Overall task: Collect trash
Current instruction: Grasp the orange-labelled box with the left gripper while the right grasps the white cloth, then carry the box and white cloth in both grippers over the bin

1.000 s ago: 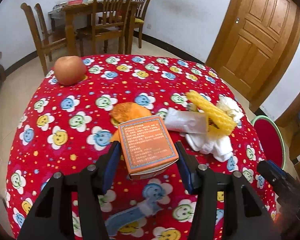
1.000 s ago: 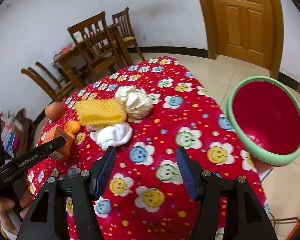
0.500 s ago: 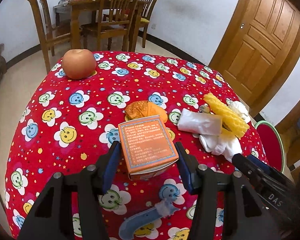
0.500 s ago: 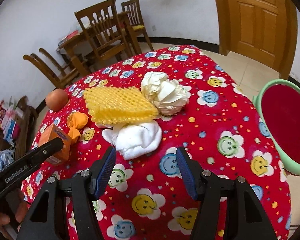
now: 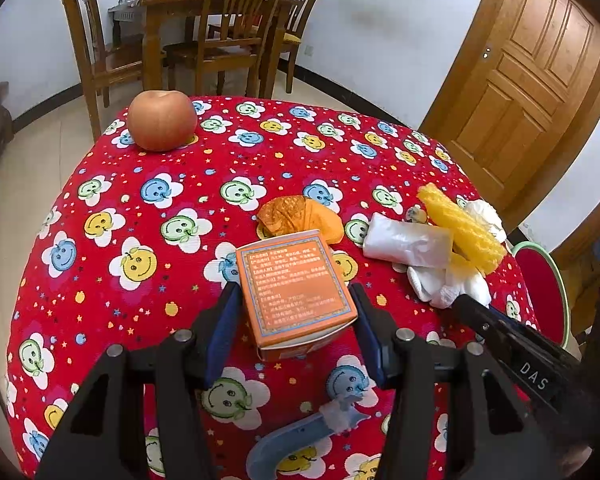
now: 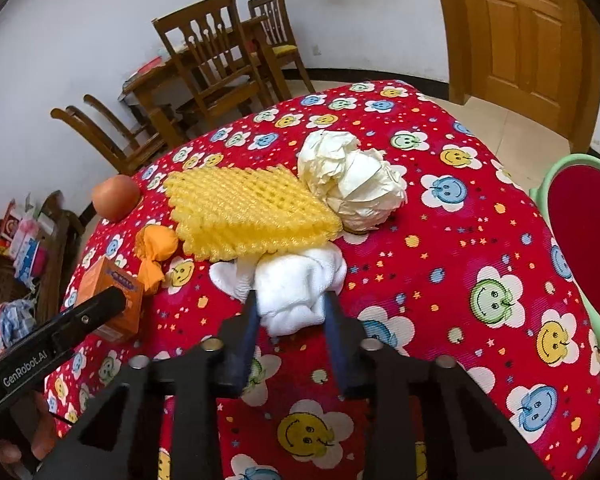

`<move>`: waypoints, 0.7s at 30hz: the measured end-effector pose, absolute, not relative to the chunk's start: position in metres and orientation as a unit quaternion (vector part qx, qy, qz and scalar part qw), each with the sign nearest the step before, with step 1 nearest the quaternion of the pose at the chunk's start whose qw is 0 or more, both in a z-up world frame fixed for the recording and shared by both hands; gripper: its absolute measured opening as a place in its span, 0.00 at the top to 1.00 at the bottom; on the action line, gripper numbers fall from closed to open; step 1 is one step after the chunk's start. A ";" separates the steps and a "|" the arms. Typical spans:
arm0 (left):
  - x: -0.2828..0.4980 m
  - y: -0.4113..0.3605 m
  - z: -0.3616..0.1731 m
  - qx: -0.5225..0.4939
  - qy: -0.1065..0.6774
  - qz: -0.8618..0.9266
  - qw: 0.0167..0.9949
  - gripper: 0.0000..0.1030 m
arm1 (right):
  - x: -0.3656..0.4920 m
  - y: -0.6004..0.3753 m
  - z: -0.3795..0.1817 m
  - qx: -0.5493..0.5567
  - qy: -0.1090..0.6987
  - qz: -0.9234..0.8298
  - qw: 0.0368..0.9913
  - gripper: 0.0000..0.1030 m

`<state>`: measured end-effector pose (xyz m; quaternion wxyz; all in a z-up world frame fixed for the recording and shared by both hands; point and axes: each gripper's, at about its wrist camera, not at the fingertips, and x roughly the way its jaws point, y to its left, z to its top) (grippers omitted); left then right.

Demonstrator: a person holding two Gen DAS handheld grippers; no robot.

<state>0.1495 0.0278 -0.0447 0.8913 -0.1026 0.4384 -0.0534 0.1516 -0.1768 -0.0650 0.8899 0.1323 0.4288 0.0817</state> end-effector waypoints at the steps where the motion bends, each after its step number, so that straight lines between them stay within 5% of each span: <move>1: 0.148 0.028 -0.044 -0.103 0.438 -0.054 0.891 0.47 | 0.150 -0.176 -0.065 0.132 0.428 0.083 0.890 0.80; 21: 0.121 0.003 -0.016 -0.089 0.418 -0.081 0.900 0.47 | 0.082 -0.199 -0.032 0.139 0.395 0.093 0.903 0.84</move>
